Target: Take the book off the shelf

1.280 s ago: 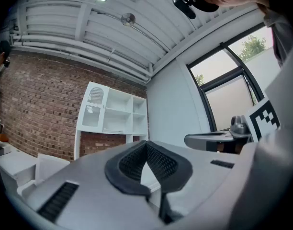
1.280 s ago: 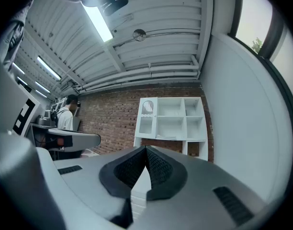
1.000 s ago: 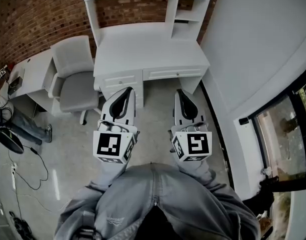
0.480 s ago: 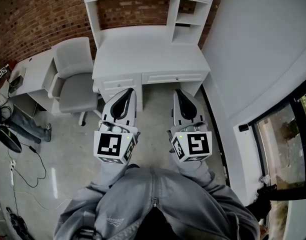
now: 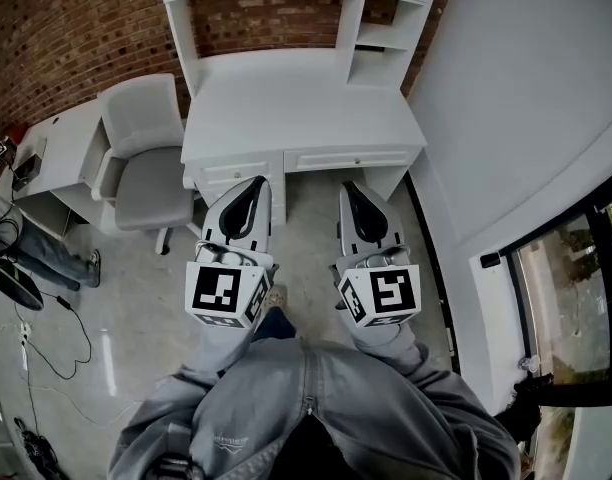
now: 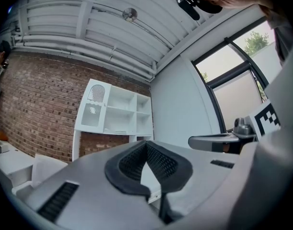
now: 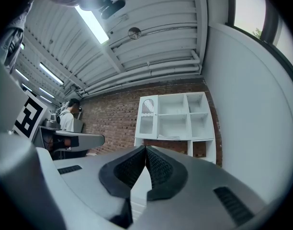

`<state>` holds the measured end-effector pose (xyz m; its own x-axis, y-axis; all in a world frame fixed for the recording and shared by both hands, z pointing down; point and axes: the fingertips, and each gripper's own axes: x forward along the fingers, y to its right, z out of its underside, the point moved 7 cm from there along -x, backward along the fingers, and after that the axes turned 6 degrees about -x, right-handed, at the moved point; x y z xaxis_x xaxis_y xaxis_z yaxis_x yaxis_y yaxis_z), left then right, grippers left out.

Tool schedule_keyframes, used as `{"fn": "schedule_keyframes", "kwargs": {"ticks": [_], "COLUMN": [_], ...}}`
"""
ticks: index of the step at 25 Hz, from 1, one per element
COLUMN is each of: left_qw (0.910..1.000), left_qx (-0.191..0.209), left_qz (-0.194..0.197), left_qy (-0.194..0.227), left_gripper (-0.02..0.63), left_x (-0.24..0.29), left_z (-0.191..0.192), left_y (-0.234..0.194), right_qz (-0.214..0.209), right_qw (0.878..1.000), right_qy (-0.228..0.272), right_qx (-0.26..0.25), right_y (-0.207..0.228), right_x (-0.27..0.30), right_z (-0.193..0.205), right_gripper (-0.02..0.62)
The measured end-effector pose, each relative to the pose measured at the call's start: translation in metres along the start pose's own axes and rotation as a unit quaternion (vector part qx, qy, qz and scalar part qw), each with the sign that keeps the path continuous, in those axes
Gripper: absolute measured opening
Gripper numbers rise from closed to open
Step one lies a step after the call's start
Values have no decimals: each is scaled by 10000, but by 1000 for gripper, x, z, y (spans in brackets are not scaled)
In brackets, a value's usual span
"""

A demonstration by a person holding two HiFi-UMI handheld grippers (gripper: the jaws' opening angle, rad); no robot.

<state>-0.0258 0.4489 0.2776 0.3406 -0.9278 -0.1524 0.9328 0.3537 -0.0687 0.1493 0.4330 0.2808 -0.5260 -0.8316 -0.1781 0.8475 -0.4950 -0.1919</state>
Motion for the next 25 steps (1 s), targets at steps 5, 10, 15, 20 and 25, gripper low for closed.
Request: {"fn": "schedule_keyframes", "kwargs": {"ticks": [5,10,15,20,25], "left_qw": [10000,9998,9993,9986,9974], "left_qx": [23,59,12,-92,-150], "left_qz": [72,215,366,518,694], "left_qy": [24,3,-6,-90,-124], "left_gripper": [5,5,4,5,5], "left_x": [41,87,132,166,188], "left_z": [4,4,4,13,21], "left_y": [-31,-66,-104,-133,-154], "right_qz": [-12,111,304,468,631], "right_qw": [10000,9999,9995,9987,9977], "right_qy": [-17,-20,-70,-192,-255], "right_qx": [-1,26,42,16,61], "right_y": [8,18,29,35,36], "right_x": [50,106,157,193,217], "right_z": [13,21,28,40,51], "right_gripper": [28,27,28,28,28]}}
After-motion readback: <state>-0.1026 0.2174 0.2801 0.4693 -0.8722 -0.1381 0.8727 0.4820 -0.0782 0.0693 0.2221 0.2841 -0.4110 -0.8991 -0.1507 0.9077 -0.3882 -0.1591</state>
